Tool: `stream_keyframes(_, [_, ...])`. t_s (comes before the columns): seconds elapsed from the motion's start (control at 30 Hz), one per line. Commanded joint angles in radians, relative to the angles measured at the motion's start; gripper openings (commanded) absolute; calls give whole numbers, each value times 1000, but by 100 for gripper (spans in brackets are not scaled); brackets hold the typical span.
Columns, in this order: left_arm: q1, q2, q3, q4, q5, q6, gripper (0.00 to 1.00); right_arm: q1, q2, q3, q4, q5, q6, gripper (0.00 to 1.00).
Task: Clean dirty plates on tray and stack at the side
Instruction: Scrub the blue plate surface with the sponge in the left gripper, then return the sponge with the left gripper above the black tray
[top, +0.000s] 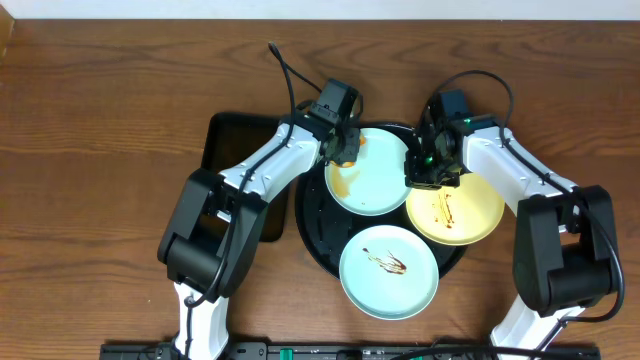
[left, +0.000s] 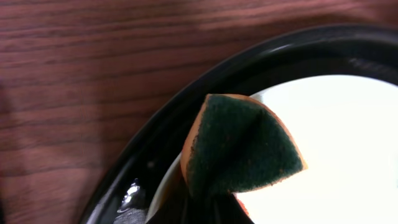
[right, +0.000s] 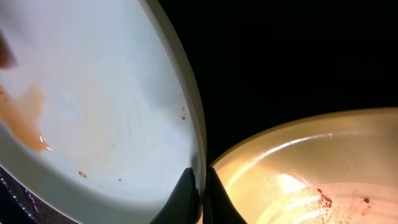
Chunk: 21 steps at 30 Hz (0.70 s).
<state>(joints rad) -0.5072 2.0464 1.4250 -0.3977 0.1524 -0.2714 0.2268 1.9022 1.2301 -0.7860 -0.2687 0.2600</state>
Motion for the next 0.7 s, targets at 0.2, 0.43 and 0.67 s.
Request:
stream_keyframes(0.2, [45,-156,-3,-77,19,2,8,4,2,-2,-11,33,-14,22])
stream_keyframes(0.43, [122,-295,-3,-246,4,1,8,4,2,-2,12,33,-13,26])
stream_keyframes(0.67, [277,-392,-3,-404,-67,1,8,4,2,-2,78,37,-27,30])
